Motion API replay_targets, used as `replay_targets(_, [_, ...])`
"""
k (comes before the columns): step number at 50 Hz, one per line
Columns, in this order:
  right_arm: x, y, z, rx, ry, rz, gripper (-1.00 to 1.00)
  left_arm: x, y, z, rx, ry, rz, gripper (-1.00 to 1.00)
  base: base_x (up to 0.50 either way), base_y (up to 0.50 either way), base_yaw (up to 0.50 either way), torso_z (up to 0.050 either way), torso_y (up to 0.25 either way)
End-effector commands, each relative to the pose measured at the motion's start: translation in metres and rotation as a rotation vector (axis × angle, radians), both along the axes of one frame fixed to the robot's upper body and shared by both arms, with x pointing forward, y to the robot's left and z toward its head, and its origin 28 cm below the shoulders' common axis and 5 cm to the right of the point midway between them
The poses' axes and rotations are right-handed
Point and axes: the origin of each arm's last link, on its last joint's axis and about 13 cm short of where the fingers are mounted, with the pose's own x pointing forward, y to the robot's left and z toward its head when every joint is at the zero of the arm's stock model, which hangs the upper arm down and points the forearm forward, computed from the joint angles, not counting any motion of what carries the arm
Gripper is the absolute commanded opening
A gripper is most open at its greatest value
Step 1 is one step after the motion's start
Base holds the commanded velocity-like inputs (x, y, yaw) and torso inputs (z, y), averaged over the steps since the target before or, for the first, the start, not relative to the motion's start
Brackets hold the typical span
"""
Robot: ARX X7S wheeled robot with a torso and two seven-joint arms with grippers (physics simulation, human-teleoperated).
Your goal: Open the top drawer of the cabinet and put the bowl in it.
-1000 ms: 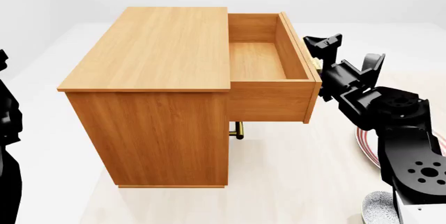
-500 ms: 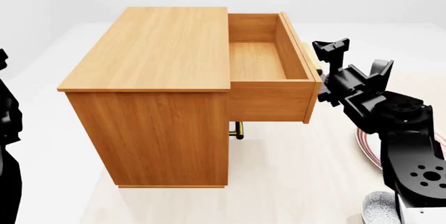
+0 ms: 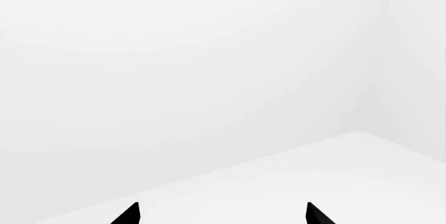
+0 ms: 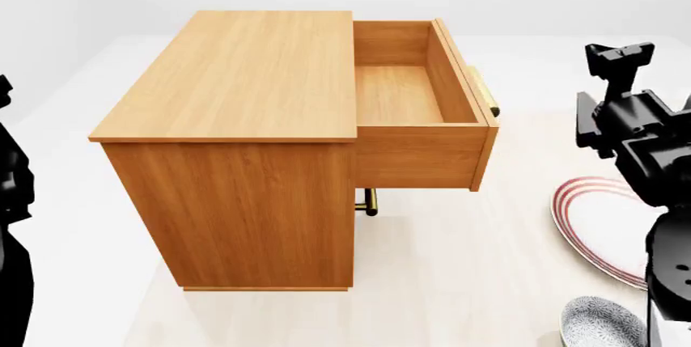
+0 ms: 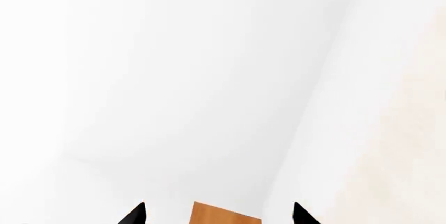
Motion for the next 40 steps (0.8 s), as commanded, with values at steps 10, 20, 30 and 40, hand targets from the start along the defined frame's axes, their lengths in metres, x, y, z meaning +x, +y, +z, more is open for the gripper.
replay_targets(10, [-0.027, 0.068, 0.208, -0.833, -0.199, 0.090, 1.00, 0.000, 0.000, 0.001, 0.011, 0.006, 0.004, 1.00, 0.00, 0.00, 0.00, 0.000, 0.000])
replay_targets(20, [-0.007, 0.116, 0.217, -0.910, 0.022, 0.480, 1.00, -0.001, 0.000, -0.002, 0.013, 0.010, 0.010, 1.00, 0.00, 0.00, 0.00, 0.000, 0.000])
replay_targets(30, [-0.001, 0.130, 0.191, -0.919, 0.140, 0.635, 1.00, -0.001, 0.000, -0.002, 0.011, 0.010, 0.010, 1.00, 0.00, 0.00, 0.00, 0.000, 0.000])
replay_targets(40, [0.001, 0.127, 0.182, -1.057, 0.310, 0.591, 1.00, 0.000, 0.000, -0.002, 0.005, 0.000, 0.009, 1.00, 0.00, 0.00, 0.00, 0.000, 0.000])
